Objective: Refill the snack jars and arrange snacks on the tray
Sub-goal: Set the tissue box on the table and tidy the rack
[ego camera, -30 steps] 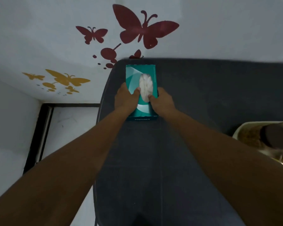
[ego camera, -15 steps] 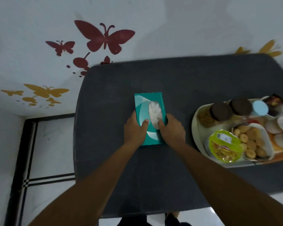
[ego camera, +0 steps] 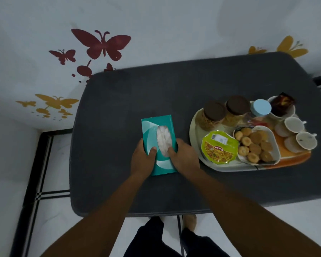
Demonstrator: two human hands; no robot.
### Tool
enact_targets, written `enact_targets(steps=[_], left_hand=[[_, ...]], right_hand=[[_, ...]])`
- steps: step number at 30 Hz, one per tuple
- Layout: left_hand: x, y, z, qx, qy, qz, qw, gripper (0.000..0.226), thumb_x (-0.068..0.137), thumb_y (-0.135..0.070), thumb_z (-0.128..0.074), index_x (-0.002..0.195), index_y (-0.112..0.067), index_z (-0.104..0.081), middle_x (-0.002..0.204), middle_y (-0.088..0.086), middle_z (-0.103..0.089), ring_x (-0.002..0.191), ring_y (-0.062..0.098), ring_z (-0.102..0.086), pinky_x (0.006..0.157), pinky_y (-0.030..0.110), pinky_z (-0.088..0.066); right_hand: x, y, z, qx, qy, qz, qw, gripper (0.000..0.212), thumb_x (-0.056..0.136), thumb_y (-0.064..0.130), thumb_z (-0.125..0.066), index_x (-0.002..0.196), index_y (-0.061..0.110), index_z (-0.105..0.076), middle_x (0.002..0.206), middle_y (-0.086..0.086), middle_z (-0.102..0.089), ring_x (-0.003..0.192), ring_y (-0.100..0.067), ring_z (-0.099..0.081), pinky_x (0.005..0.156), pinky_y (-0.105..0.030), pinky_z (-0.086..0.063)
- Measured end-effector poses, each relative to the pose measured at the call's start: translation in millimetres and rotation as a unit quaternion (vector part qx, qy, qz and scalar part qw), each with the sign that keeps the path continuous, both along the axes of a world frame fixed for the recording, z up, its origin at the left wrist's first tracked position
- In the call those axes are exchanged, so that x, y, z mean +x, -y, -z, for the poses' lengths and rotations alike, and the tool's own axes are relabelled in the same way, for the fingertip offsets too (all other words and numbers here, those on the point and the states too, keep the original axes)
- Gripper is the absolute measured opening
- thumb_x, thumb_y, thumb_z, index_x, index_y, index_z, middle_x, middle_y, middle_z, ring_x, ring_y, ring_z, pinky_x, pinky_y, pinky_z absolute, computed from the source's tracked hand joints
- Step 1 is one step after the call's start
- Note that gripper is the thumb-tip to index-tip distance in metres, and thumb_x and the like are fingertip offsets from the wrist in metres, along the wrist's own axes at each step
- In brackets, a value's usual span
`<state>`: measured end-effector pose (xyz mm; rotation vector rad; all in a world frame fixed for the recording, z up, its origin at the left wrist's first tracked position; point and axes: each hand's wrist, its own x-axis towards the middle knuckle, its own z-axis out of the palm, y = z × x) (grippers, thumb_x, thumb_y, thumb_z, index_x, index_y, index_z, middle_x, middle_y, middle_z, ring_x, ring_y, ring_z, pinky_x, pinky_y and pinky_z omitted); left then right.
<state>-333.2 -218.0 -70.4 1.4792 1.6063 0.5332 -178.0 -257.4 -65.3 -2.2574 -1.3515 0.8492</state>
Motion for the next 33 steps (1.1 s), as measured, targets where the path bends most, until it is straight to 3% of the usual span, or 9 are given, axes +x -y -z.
enact_targets(steps=[4,8,14,18,23,26,29,31,33], left_hand=[[1.8,13.2,3.0,-0.008,-0.007,-0.007,1.000,0.043,0.100,-0.029,-0.060,0.141,-0.026,-0.048,0.123,-0.010,-0.062,0.106,0.011,-0.060,0.083,0.027,-0.052],[2.1,11.5,8.6,-0.002,-0.015,0.000,1.000,0.044,0.098,-0.026,-0.059,0.141,-0.027,-0.048,0.120,-0.012,-0.060,0.104,0.009,-0.059,0.074,0.017,-0.045],[-2.4,-2.1,0.6,0.002,-0.042,0.043,0.998,0.040,0.095,-0.021,-0.060,0.133,-0.022,-0.050,0.121,-0.004,-0.060,0.112,0.019,-0.060,0.087,0.032,-0.050],[7.8,-18.1,-22.9,0.076,-0.124,0.024,0.989,0.064,0.094,-0.022,-0.063,0.152,-0.008,-0.041,0.149,0.016,-0.048,0.137,0.037,-0.042,0.115,0.047,-0.032],[56.5,-42.1,-70.9,0.146,-0.083,0.051,0.984,0.064,0.100,-0.023,-0.060,0.158,-0.014,-0.034,0.158,0.013,-0.039,0.147,0.033,-0.031,0.121,0.046,-0.026],[92.0,-46.7,-86.2,0.159,-0.044,0.075,0.983,0.059,0.102,-0.019,-0.056,0.157,-0.011,-0.036,0.158,0.014,-0.040,0.147,0.032,-0.032,0.122,0.043,-0.024],[126.0,-46.1,-89.7,0.119,-0.008,0.089,0.989,0.059,0.099,-0.010,-0.055,0.155,-0.010,-0.039,0.155,0.016,-0.044,0.143,0.030,-0.041,0.118,0.039,-0.032],[146.5,-45.6,-84.2,0.068,0.007,0.098,0.993,0.059,0.097,-0.005,-0.053,0.155,-0.010,-0.040,0.151,0.017,-0.049,0.135,0.029,-0.051,0.105,0.029,-0.038],[168.9,-46.1,-74.4,0.023,-0.007,0.101,0.995,0.060,0.098,-0.004,-0.050,0.156,-0.011,-0.038,0.153,0.018,-0.047,0.137,0.030,-0.050,0.104,0.030,-0.038]], right_hand=[[0.9,13.7,3.1,-0.005,-0.008,-0.008,1.000,0.031,0.098,0.042,-0.047,0.115,0.017,-0.056,0.110,-0.008,-0.068,0.098,-0.026,-0.065,0.083,-0.042,-0.054],[1.2,11.4,7.5,-0.007,-0.015,-0.006,1.000,0.031,0.099,0.040,-0.048,0.117,0.015,-0.054,0.113,-0.009,-0.067,0.101,-0.027,-0.064,0.084,-0.041,-0.054],[1.5,7.3,2.7,-0.033,-0.026,-0.014,0.999,0.036,0.102,0.039,-0.046,0.125,0.012,-0.049,0.125,-0.014,-0.058,0.111,-0.033,-0.060,0.092,-0.044,-0.050],[19.6,-4.6,-21.1,0.039,-0.011,-0.003,0.999,0.038,0.104,0.036,-0.045,0.133,0.012,-0.053,0.130,-0.014,-0.059,0.118,-0.032,-0.058,0.099,-0.042,-0.047],[85.4,-20.6,-78.1,0.158,0.017,0.043,0.986,0.030,0.103,0.028,-0.051,0.125,0.010,-0.063,0.120,-0.011,-0.067,0.114,-0.028,-0.061,0.096,-0.035,-0.044],[137.2,-18.2,-103.5,0.193,0.056,0.077,0.977,0.025,0.104,0.026,-0.048,0.116,0.012,-0.065,0.113,-0.007,-0.068,0.107,-0.024,-0.062,0.091,-0.031,-0.043],[198.1,-6.0,-111.6,0.200,0.094,0.102,0.970,0.023,0.103,0.024,-0.047,0.110,0.011,-0.065,0.110,-0.010,-0.066,0.104,-0.028,-0.060,0.091,-0.038,-0.046],[242.0,4.5,-105.8,0.168,0.121,0.105,0.973,0.026,0.102,0.024,-0.049,0.115,0.008,-0.064,0.115,-0.014,-0.065,0.110,-0.032,-0.059,0.094,-0.042,-0.046],[289.0,16.3,-94.5,0.106,0.151,0.107,0.977,0.033,0.102,0.027,-0.051,0.122,0.004,-0.062,0.121,-0.019,-0.063,0.115,-0.037,-0.058,0.098,-0.047,-0.046]])
